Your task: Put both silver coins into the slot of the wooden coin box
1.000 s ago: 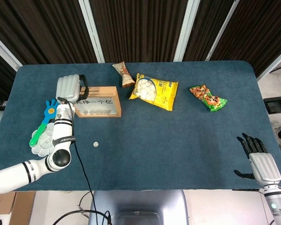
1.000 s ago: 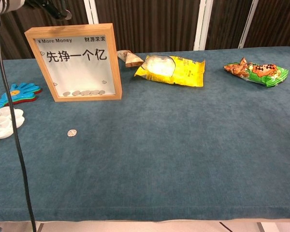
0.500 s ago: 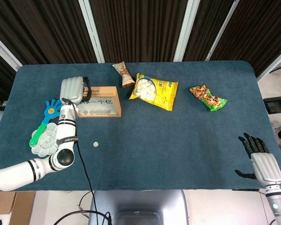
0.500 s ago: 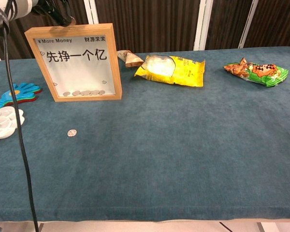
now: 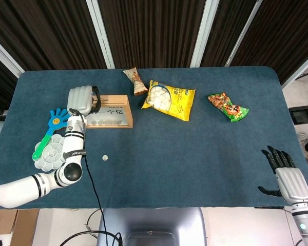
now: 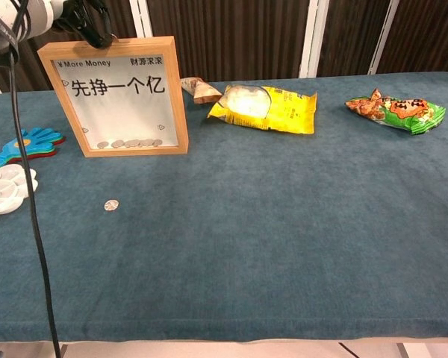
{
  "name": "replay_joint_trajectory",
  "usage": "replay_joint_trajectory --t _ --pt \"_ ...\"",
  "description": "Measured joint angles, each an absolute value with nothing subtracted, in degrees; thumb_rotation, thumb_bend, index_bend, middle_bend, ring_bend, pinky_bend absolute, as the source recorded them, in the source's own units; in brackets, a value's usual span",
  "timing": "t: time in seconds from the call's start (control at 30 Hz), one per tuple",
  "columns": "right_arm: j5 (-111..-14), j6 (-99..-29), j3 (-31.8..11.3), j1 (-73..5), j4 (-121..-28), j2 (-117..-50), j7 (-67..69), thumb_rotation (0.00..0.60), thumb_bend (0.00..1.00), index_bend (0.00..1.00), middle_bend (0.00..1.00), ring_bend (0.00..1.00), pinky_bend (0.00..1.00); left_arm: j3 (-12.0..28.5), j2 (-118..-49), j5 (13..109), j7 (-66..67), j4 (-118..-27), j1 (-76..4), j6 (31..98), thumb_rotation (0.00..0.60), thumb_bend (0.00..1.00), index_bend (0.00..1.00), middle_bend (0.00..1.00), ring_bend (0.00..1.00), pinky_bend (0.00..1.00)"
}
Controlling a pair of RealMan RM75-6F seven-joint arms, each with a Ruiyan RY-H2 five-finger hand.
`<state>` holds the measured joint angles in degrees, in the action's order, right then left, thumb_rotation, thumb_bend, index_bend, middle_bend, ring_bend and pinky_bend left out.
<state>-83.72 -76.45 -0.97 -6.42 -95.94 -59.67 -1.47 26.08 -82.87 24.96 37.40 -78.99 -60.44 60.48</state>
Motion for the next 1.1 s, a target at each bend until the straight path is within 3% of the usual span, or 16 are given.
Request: replay_joint_trajectory --t 0.27,0.47,0.67,0.77,0.9,1.1 --pt "-83.65 -76.51 -0.96 -6.4 -95.96 -59.69 -1.55 0.6 0.09 0.0 0.0 0.0 0.0 25.38 -83.27 26.77 36.48 -78.33 -60.62 61.54 0.6 0.41 0.4 1.0 1.0 1.0" --pt "-83.78 -76.7 -0.94 -6.36 -96.0 -59.66 -1.49 0.6 0.09 0.0 0.0 0.0 0.0 25.11 -83.02 28.71 35.2 -79.37 -60.04 62.88 0.6 0.41 0.4 1.0 1.0 1.0" --pt "-84.2 -77.09 -0.89 -6.24 -95.95 -59.61 -1.24 0.6 0.09 0.0 0.0 0.0 0.0 23.05 -81.14 38.64 30.36 -86.93 -56.13 67.92 0.6 0.4 0.4 1.0 1.0 1.0" --pt "-84.96 -77.47 -0.64 -6.12 -96.19 -59.58 -1.3 0.6 0.09 0.0 0.0 0.0 0.0 19.97 -79.96 46.41 26.89 -92.34 -52.19 71.49 0.6 0.41 0.4 1.0 1.0 1.0" --pt "-86.53 -78.64 -0.23 -5.77 -96.55 -59.63 -1.58 0.6 0.09 0.0 0.0 0.0 0.0 12.24 -79.16 57.24 21.41 -98.07 -45.2 75.64 0.6 0.41 0.4 1.0 1.0 1.0" --pt "-89.1 -80.2 0.65 -5.19 -97.09 -59.83 -2.14 0.6 0.09 0.0 0.0 0.0 0.0 1.11 -83.25 68.38 16.19 -94.95 -36.16 80.0 0.6 0.41 0.39 1.0 1.0 1.0"
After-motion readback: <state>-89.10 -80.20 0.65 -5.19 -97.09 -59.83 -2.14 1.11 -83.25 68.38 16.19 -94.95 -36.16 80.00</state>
